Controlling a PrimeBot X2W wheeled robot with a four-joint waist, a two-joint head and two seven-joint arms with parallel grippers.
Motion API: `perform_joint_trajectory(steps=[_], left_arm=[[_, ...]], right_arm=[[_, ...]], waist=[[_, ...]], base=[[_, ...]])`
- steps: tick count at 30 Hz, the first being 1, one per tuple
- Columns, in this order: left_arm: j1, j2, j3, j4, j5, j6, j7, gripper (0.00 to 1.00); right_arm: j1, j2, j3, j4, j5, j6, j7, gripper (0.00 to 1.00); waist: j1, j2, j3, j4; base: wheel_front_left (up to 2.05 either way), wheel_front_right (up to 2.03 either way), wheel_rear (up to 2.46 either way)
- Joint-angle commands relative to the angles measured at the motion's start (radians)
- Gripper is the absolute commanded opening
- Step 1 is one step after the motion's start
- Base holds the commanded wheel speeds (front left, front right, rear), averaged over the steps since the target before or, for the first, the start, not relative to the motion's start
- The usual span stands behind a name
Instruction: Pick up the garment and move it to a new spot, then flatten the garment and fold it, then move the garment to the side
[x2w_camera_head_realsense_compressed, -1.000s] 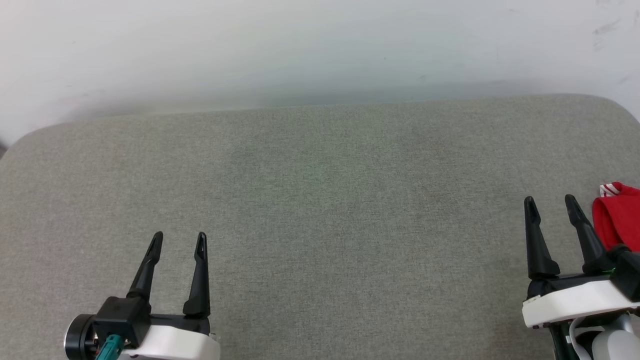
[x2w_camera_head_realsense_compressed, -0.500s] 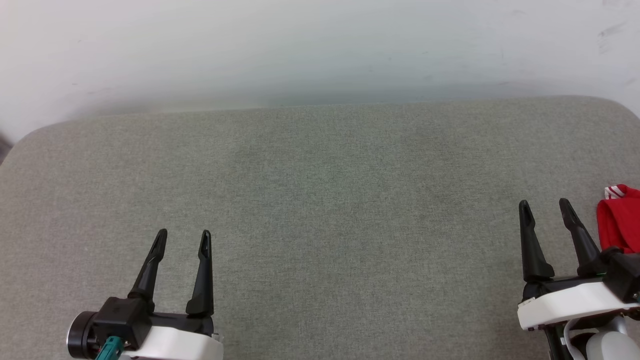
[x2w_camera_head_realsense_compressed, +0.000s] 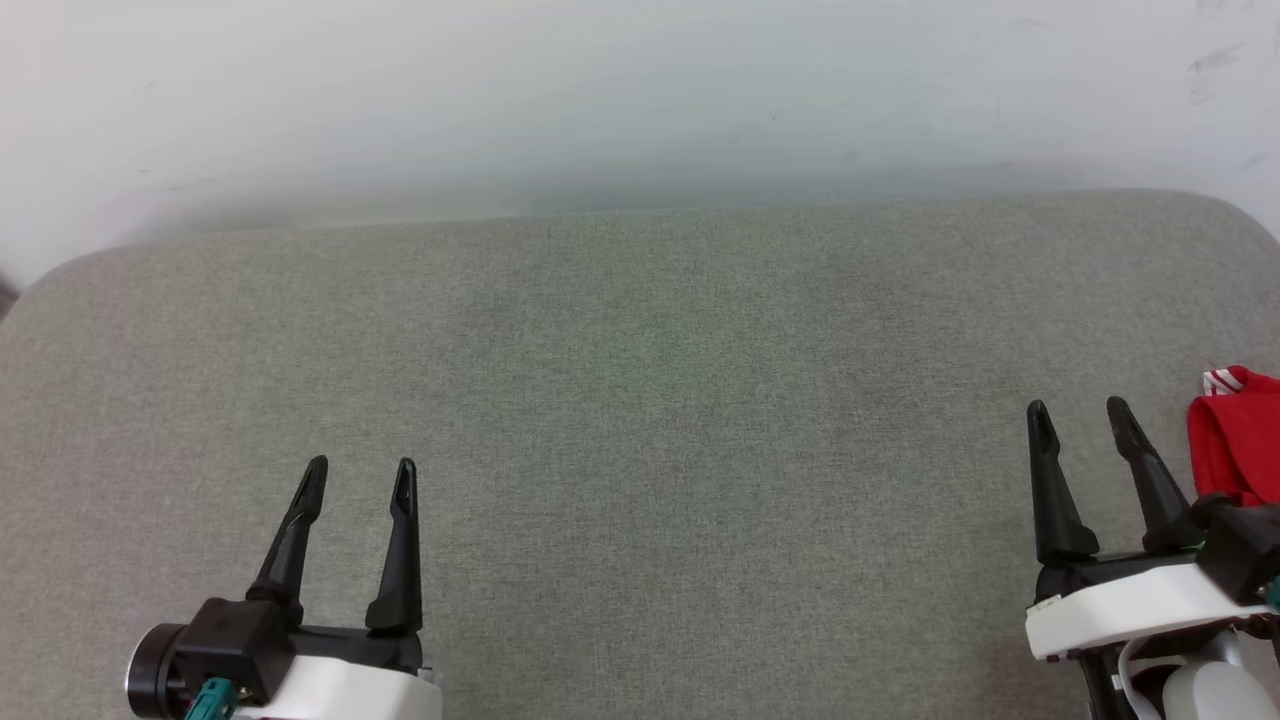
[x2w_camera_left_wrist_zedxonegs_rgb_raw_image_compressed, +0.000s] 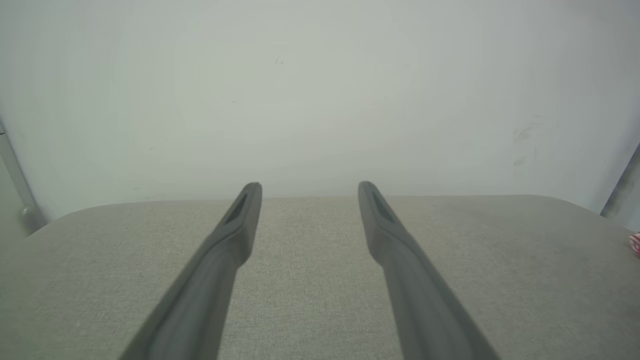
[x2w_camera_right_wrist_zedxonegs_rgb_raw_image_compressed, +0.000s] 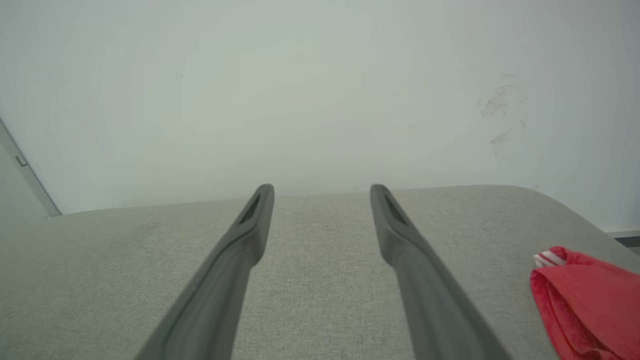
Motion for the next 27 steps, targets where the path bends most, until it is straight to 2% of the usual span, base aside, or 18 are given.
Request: perform_joint_trajectory(steps=[1,4,24,27], left_arm=[[0.0,0.0,0.002,-0.003,0.0,0.001,0.0,0.0],[0.009,-0.001,-0.002,0.021,-0.004,0.002,0.0,0.0],[-0.04,0.021,-0.003,0.101,-0.411,-0.001,0.075,0.0],[-0.045,0.022,-0.002,0.109,-0.446,-0.001,0.082,0.0]], right_arm=[[0.0,-0.002,0.004,-0.001,0.0,0.0,0.0,0.0],[0.009,0.003,0.008,0.022,0.004,0.0,0.003,0.0],[-0.004,0.016,-0.014,0.058,0.36,0.0,0.087,0.0],[-0.005,0.017,-0.016,0.061,0.392,0.0,0.094,0.0]], waist=[[0.0,0.0,0.0,0.0],[0.0,0.0,0.0,0.0],[0.0,0.0,-0.009,0.002],[0.0,0.0,-0.01,0.002]], base=[[0.0,0.0,0.0],[0.0,0.0,0.0],[0.0,0.0,0.0],[0.0,0.0,0.0]])
